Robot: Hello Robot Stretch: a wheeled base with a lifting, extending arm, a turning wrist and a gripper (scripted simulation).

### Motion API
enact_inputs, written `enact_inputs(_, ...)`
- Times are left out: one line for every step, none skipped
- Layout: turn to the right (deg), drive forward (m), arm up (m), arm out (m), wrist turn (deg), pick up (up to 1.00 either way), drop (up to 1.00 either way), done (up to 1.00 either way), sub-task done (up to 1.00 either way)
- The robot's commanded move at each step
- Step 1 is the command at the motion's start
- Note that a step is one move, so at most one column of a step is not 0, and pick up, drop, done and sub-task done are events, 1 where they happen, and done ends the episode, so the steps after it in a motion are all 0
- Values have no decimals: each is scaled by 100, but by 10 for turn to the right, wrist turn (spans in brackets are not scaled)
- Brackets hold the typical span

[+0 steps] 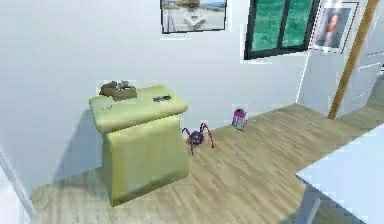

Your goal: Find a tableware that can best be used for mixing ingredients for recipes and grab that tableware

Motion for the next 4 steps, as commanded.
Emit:
enact_inputs(450, 0, 0, 0, 0, 0, 0, 0, 0)
enact_inputs(450, 0, 0, 0, 0, 0, 0, 0, 0)
enact_inputs(450, 0, 0, 0, 0, 0, 0, 0, 0)
enact_inputs(30, 0, 0, 0, 0, 0, 0, 0, 0)
